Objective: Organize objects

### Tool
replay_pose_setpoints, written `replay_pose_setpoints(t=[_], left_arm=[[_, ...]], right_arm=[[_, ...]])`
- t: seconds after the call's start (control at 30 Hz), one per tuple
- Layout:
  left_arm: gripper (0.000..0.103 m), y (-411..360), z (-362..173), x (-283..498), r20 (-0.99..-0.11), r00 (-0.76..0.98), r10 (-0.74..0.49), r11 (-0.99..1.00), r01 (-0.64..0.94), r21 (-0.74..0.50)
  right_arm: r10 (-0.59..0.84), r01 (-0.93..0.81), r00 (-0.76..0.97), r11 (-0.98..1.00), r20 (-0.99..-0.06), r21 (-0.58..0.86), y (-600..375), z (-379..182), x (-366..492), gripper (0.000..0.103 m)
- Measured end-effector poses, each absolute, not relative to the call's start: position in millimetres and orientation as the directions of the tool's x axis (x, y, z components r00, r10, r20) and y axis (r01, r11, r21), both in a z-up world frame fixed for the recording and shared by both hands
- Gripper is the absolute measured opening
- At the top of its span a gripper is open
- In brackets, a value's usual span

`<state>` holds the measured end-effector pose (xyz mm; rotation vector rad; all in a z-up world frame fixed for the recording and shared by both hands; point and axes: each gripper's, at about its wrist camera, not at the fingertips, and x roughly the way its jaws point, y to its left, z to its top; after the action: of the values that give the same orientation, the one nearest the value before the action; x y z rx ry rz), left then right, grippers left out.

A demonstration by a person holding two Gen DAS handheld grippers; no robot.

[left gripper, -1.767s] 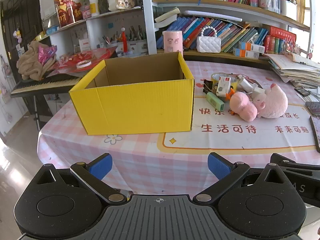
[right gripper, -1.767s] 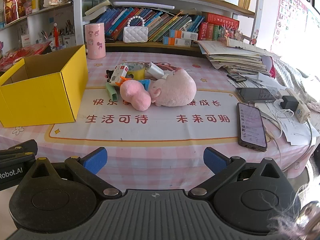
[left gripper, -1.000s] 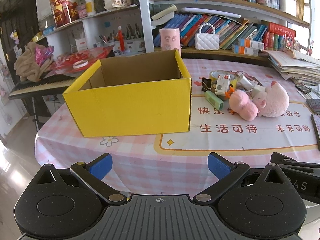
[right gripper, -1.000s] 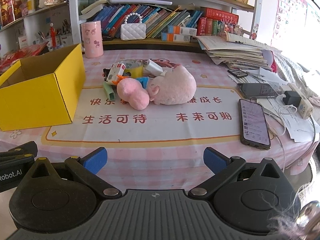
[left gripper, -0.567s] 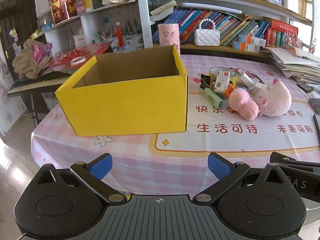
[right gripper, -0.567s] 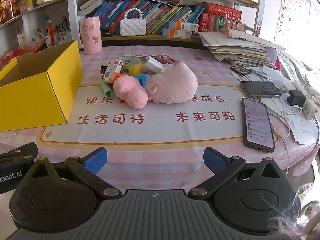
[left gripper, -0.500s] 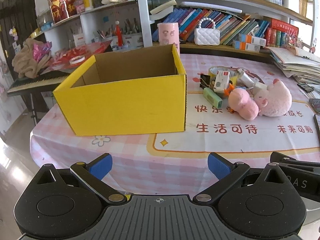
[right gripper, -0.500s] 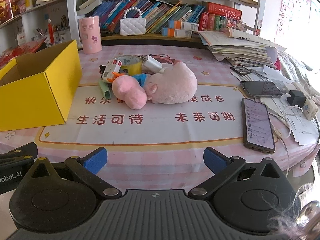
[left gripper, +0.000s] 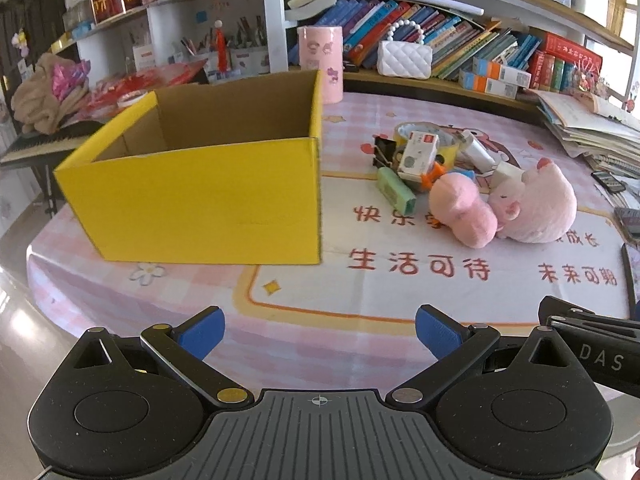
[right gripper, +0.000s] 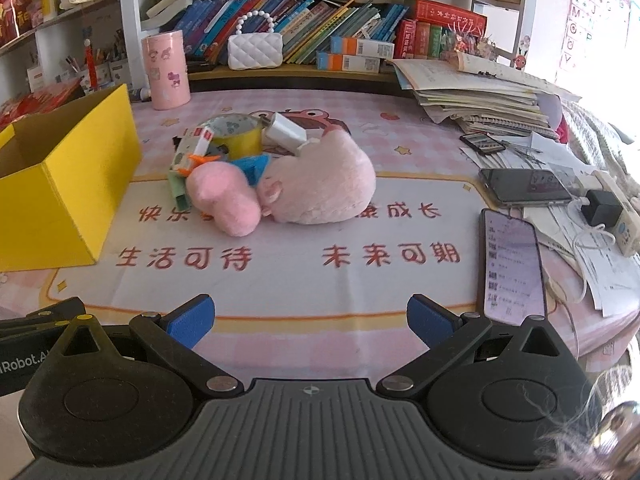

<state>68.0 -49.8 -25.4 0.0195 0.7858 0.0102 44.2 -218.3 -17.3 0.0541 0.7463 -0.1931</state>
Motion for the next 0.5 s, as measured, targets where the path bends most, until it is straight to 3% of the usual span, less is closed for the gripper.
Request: replay_pose_setpoints(t=[0.5], left_arm=[[0.102, -94.5, -29.7, 103.8, -0.711, 0.703, -0.014, 0.998, -0.034, -0.052]], right_arm=[[-0.040, 0.183, 0.744, 0.972, -0.667, 0.146, -292.3, -15.7, 106.8, 0.101]])
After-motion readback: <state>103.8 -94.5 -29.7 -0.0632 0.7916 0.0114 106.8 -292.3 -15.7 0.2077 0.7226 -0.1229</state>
